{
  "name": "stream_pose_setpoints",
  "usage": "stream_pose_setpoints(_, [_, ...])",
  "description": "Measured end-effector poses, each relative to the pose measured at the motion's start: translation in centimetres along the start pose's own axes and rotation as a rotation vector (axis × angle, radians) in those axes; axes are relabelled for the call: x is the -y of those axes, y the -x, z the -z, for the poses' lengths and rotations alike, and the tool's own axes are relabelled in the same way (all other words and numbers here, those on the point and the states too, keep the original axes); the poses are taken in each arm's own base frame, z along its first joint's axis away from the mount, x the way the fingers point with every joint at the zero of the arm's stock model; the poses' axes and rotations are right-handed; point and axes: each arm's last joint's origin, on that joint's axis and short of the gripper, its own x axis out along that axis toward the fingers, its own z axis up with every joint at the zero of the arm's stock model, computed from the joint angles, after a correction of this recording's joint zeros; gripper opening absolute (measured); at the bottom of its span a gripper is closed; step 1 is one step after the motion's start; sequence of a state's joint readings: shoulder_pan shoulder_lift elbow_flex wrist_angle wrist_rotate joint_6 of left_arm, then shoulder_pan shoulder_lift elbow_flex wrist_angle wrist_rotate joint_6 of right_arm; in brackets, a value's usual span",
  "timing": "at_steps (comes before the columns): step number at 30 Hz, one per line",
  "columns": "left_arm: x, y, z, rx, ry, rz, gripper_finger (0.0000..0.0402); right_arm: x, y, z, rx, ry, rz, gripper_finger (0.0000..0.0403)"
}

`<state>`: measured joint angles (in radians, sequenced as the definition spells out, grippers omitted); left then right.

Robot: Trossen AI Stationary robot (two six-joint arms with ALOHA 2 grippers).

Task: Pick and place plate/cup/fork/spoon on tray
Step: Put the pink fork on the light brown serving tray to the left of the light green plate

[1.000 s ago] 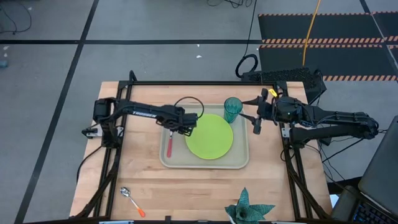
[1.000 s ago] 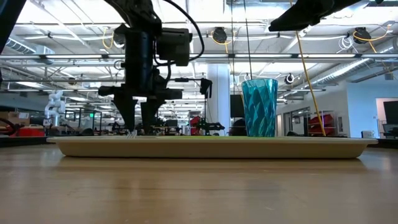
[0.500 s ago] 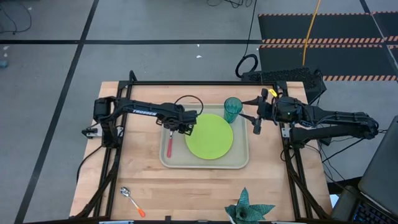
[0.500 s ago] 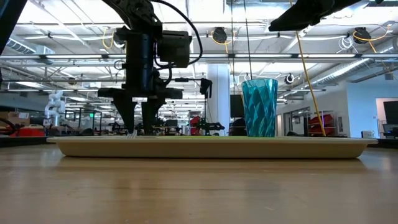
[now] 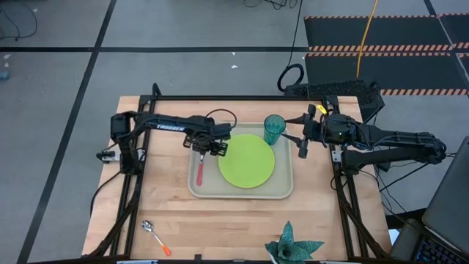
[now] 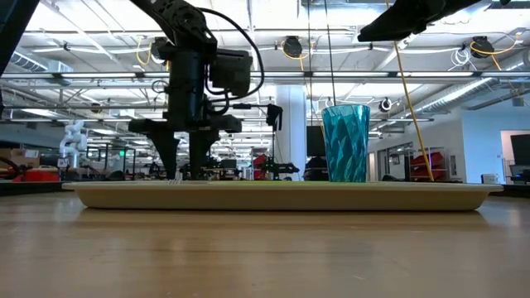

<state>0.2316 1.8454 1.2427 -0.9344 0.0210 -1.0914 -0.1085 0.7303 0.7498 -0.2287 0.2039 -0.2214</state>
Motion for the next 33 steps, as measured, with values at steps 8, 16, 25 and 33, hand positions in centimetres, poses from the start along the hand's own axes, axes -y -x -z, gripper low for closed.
stream_pose_setpoints(8, [-0.5, 0.0, -1.0, -0.058, -0.017, 0.034, 0.0186, 0.0, 0.0, 0.0, 0.000, 0.000, 0.000, 0.0219])
stream_pose_setpoints(16, [-0.9, 0.1, -1.7, -0.088, -0.051, 0.058, 0.0186, 0.0, 0.0, 0.0, 0.000, 0.000, 0.000, 0.0219])
stream_pose_setpoints(25, [-1.3, 0.1, -2.2, -0.098, -0.035, 0.063, 0.0186, 0.0, 0.0, 0.0, 0.000, 0.000, -0.001, 0.0219])
stream_pose_setpoints(33, [-1.7, 0.2, -1.8, -0.237, -0.018, 0.087, 0.0186, 0.0, 0.0, 0.0, 0.000, 0.000, -0.001, 0.0219])
